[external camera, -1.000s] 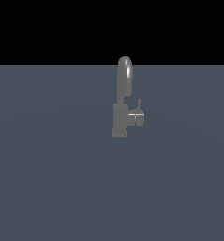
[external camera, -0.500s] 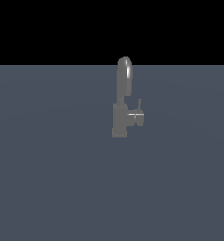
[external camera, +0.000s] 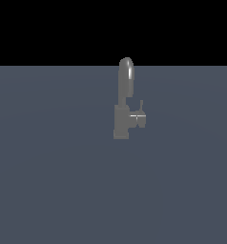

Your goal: Turn on the faucet by rotating a designated handle.

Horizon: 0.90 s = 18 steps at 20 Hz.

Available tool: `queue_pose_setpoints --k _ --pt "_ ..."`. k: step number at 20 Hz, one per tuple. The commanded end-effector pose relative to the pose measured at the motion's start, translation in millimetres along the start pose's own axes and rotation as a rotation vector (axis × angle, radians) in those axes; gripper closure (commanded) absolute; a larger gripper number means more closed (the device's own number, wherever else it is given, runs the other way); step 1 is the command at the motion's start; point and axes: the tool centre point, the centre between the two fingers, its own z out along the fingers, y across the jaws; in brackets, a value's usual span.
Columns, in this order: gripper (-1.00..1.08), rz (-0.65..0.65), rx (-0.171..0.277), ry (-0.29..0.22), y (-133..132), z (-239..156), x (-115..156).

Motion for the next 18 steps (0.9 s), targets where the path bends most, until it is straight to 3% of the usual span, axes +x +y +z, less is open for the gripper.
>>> queue_pose_setpoints --k 1,18 --pt "1.08 0.03 0.032 -0.031 0 0 15" --pt "1.08 0.245 0.265 -0.257 11 13 117"
